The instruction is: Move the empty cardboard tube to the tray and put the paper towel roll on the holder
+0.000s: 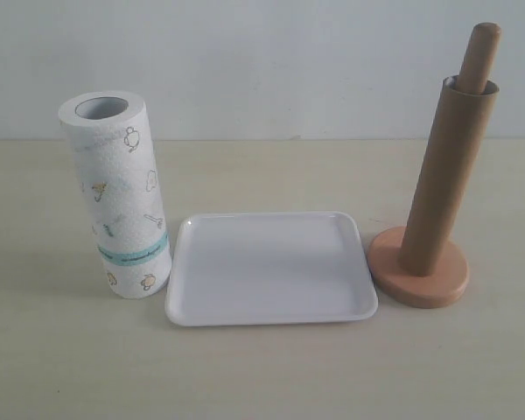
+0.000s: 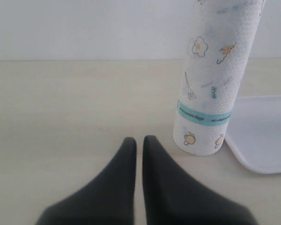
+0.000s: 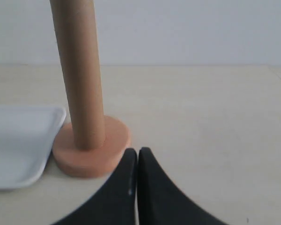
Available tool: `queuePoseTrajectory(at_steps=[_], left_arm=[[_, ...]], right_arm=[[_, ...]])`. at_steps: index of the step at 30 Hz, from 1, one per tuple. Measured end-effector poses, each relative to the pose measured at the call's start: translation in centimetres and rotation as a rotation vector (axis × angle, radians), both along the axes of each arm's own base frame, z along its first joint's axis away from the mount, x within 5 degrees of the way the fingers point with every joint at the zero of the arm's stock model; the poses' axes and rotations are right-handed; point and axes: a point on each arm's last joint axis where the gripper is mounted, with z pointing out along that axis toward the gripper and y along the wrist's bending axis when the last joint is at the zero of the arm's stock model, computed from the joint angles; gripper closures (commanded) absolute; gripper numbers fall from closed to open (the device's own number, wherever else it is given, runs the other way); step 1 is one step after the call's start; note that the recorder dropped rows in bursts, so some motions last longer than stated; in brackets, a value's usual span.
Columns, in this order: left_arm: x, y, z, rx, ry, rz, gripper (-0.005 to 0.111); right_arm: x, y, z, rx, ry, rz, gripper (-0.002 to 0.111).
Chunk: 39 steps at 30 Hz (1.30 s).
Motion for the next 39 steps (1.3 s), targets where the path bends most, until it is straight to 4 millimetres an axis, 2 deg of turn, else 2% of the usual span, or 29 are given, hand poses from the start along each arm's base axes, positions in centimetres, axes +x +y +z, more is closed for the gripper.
queuePoseTrajectory(at_steps=[5,7,12,14,15,19,25,29,32,34,36,37,39], left_arm=[[0.0,0.0,0.0,0.0,0.0,0.0,0.102],[0.0,0.0,0.0,0.0,0.0,0.0,0.102],[0.0,0.0,0.0,0.0,0.0,0.0,0.102],[0.0,0.0,0.0,0.0,0.0,0.0,0.102],[0.0,0.0,0.0,0.0,0.0,0.0,0.102],[0.0,0.0,0.0,0.0,0.0,0.0,0.102],[0.0,0.0,0.0,0.0,0.0,0.0,0.102],[0.0,0.0,0.0,0.0,0.0,0.0,0.102],[0.0,0.0,0.0,0.0,0.0,0.0,0.102],[0.0,0.0,0.0,0.0,0.0,0.0,0.102],[0.0,0.0,0.0,0.0,0.0,0.0,0.102],[0.0,0.0,0.0,0.0,0.0,0.0,0.102],[0.0,0.0,0.0,0.0,0.0,0.0,0.102]], right_arm=[[0.0,-0.1,3.2,0.022,-0.348,-0.007,0.109],[-0.2,-0.1,4.1,0.027,-0.427,-0.009,0.109],[-0.1,-0.1,7.4,0.002,-0.445,-0.009,0.109],[0.7,0.0,8.5,-0.018,-0.404,-0.008,0.109],[1.7,0.0,9.1,-0.026,-0.357,-0.007,0.109],[4.6,0.2,9.0,-0.031,-0.284,-0.008,0.109],[5.6,0.2,9.4,0.031,-0.328,-0.012,0.109],[7.9,0.6,7.6,0.057,-0.179,-0.001,0.109],[9.6,2.0,6.0,0.014,-0.084,0.095,0.107],[10.0,2.9,5.5,-0.005,-0.063,0.153,0.1],[10.4,3.8,4.9,-0.005,-0.04,0.209,0.088],[10.6,4.2,4.6,-0.003,-0.029,0.229,0.076],[11.0,5.1,4.0,0.006,0.001,0.27,0.061]])
